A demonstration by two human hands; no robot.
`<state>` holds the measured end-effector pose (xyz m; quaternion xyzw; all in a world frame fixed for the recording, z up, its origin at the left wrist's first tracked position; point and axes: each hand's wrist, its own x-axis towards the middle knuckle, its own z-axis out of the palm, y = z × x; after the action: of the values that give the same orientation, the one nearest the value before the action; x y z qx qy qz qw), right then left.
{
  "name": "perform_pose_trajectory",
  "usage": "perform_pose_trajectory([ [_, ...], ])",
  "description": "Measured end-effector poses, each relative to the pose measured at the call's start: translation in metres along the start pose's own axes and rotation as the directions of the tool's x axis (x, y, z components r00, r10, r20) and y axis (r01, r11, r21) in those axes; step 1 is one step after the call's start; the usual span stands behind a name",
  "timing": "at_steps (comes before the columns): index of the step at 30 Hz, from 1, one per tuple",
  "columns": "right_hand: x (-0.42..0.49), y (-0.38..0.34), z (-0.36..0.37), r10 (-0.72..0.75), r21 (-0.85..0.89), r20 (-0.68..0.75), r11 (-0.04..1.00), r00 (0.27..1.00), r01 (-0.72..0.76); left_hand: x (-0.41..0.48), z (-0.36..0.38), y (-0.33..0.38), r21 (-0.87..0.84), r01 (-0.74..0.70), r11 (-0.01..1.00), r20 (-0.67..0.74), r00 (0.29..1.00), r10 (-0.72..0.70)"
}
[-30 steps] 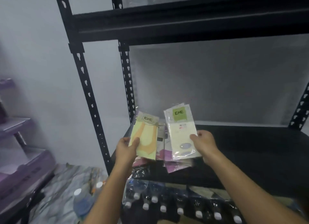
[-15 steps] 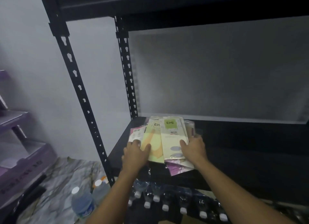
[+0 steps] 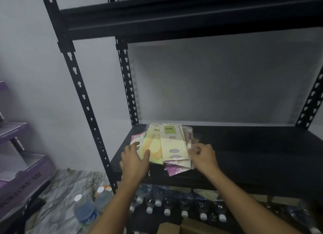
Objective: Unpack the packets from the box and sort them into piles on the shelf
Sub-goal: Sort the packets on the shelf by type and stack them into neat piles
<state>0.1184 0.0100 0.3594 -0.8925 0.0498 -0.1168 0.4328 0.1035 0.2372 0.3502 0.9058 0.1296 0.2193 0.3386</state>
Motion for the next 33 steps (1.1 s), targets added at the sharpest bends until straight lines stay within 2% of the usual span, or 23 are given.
perform_pose_trajectory([
  [6, -0.049, 0.014, -0.025, -0.056, 0.079, 0.001, 0.995, 0.998, 0.056, -0.045, -0.017, 0.019, -0.036, -0.109, 0.993, 0.031, 0.993, 0.11],
  [9, -0.063, 0.012, -0.035, -0.089, 0.101, -0.024, 0.991, 0.996, 0.091, -0.064, -0.023, 0.027, -0.113, -0.145, 0.983, 0.075, 0.985, 0.154],
  [15, -0.075, 0.001, -0.034, -0.224, 0.035, 0.009, 0.974, 0.974, 0.224, -0.086, -0.019, 0.026, -0.139, -0.157, 0.978, 0.155, 0.972, 0.178],
  [19, -0.068, -0.005, -0.017, -0.257, -0.009, 0.064, 0.966, 0.964, 0.258, -0.077, -0.012, 0.015, -0.09, -0.21, 0.974, 0.176, 0.959, 0.223],
  [22, -0.055, -0.005, -0.005, -0.262, -0.043, 0.096, 0.963, 0.96, 0.267, -0.055, -0.001, 0.017, -0.013, -0.303, 0.953, 0.171, 0.938, 0.3],
  [25, -0.04, 0.001, 0.003, -0.244, -0.055, 0.123, 0.966, 0.962, 0.252, -0.03, 0.014, 0.026, 0.143, -0.441, 0.886, 0.211, 0.888, 0.407],
  [29, -0.025, 0.01, 0.004, -0.238, -0.07, 0.153, 0.965, 0.959, 0.251, -0.007, 0.029, 0.032, 0.279, -0.565, 0.776, 0.322, 0.817, 0.479],
  [33, -0.019, 0.02, -0.004, -0.254, -0.056, 0.142, 0.963, 0.957, 0.264, -0.008, 0.029, 0.026, 0.223, -0.63, 0.744, 0.3, 0.771, 0.562],
])
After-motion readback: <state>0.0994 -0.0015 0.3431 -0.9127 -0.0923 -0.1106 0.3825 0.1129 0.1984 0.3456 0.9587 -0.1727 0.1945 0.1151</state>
